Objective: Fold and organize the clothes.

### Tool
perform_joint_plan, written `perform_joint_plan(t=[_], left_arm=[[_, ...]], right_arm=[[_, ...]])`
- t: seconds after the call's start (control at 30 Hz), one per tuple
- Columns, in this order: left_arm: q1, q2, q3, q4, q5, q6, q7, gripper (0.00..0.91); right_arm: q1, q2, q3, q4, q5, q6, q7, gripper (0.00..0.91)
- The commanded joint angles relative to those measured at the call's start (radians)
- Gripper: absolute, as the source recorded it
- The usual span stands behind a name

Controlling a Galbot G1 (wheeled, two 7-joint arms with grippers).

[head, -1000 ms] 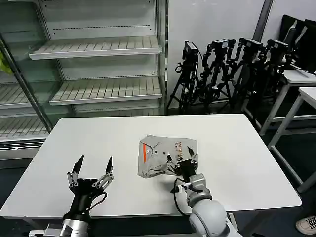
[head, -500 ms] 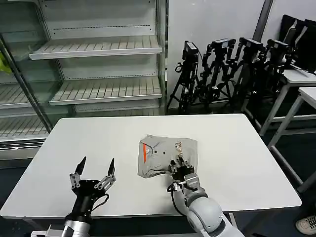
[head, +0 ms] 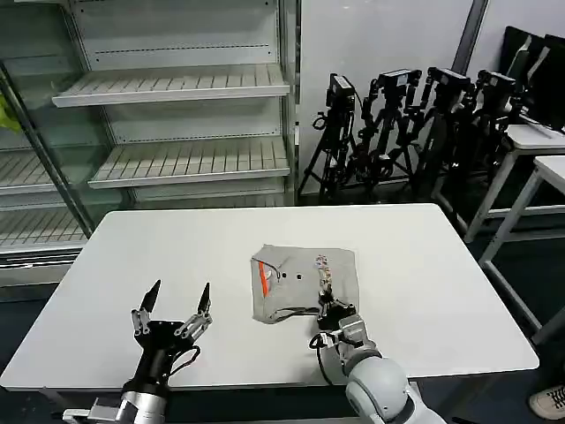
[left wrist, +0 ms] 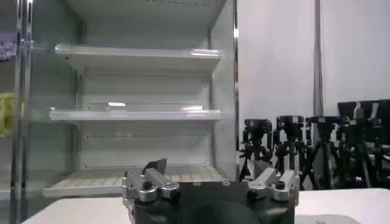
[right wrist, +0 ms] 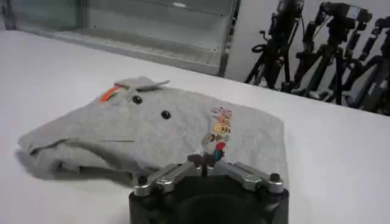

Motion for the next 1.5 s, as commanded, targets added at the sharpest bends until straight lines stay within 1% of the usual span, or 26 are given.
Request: perform_joint_plan(t=[0.03, 0.07, 0.1, 0.13, 0.3, 0.37, 0.47, 0.6, 0.63, 0.87, 1.0, 1.2, 1.5], left_arm=[[-0.009, 0.002, 0.008, 0.002, -0.005, 0.001, 0.000, 0.907], [-0.009, 0.002, 0.009, 0.002, -0.006, 0.001, 0.000, 0.907], [-0.010, 0.003, 0.010, 0.001, -0.006, 0.001, 0.000, 0.907], [-0.010, 0.003, 0.011, -0.001, -0.008, 0.002, 0.000, 0.907], [-0.008, 0.004, 0.016, -0.009, -0.010, 0.001, 0.000, 0.907], [-0.006, 0.003, 0.019, -0.012, -0.010, 0.001, 0.000, 0.907], [-0.003, 0.004, 0.028, -0.016, -0.009, 0.000, 0.000, 0.907], [-0.004, 0.001, 0.039, -0.021, -0.007, 0.000, 0.000, 0.907], [-0.003, 0.000, 0.041, -0.022, -0.007, 0.000, 0.000, 0.907], [0.007, -0.002, 0.057, -0.027, -0.004, -0.006, 0.000, 0.907], [0.001, -0.003, 0.061, -0.017, -0.003, -0.007, 0.000, 0.907], [-0.001, -0.004, 0.063, -0.003, 0.000, -0.008, -0.001, 0.907], [0.008, -0.007, 0.054, 0.001, 0.002, -0.006, 0.000, 0.907]], right_arm=[[0.013, 0.027, 0.015, 0.018, 0.070, 0.232, 0.038, 0.000], [0.017, 0.035, 0.021, 0.026, 0.066, 0.269, 0.047, 0.000], [0.018, 0.037, 0.025, 0.032, 0.062, 0.278, 0.051, 0.907], [0.015, 0.037, 0.038, 0.053, 0.050, 0.306, 0.058, 0.907], [-0.056, 0.018, 0.123, 0.144, 0.028, 0.314, 0.060, 0.907], [-0.120, 0.005, 0.180, 0.193, 0.025, 0.314, 0.041, 0.907], [-0.201, -0.008, 0.230, 0.249, 0.019, 0.308, 0.003, 0.907], [-0.294, -0.005, 0.282, 0.301, -0.003, 0.313, -0.014, 0.907], [-0.324, -0.003, 0.310, 0.315, -0.006, 0.316, -0.020, 0.907], [-0.510, -0.006, 0.476, 0.349, -0.013, 0.374, -0.060, 0.907], [-0.525, -0.012, 0.498, 0.341, -0.012, 0.370, -0.080, 0.907], [-0.507, -0.011, 0.498, 0.313, -0.019, 0.358, -0.085, 0.907], [-0.493, -0.007, 0.485, 0.324, -0.037, 0.366, -0.072, 0.907]])
